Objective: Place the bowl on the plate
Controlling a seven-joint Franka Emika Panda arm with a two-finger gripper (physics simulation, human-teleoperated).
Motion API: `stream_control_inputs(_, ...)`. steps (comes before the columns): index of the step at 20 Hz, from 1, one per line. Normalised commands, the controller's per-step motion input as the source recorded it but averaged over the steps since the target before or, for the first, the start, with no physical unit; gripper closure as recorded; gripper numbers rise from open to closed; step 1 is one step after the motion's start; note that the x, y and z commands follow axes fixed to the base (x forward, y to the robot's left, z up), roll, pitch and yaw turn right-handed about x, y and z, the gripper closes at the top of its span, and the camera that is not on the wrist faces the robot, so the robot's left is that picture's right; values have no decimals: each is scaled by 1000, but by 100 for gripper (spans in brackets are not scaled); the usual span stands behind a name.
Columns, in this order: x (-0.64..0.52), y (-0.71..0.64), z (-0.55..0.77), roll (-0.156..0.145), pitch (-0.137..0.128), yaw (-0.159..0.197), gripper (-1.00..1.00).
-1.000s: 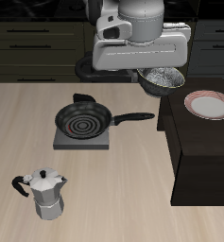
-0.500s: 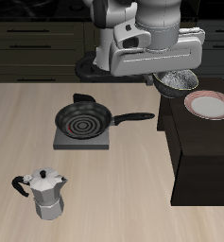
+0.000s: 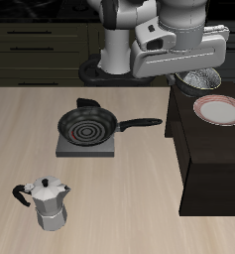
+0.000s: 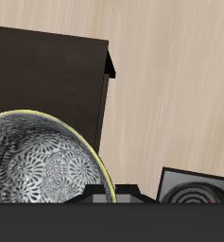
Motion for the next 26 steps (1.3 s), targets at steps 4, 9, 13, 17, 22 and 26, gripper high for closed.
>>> stream_control_inputs(4, -162, 229, -67, 13, -2, 41, 100)
stream_control_inputs(9, -157, 228, -49, -10, 0, 35, 100)
stream_control_inputs(13, -121, 210, -35, 32, 3, 24, 100)
stream_control_inputs(17, -114, 247, -38, -1, -4, 24, 100)
stream_control_inputs(22, -83, 237, -44, 20, 10, 15, 100)
stream_control_inputs(26, -59, 177, -25, -12, 6, -6, 100)
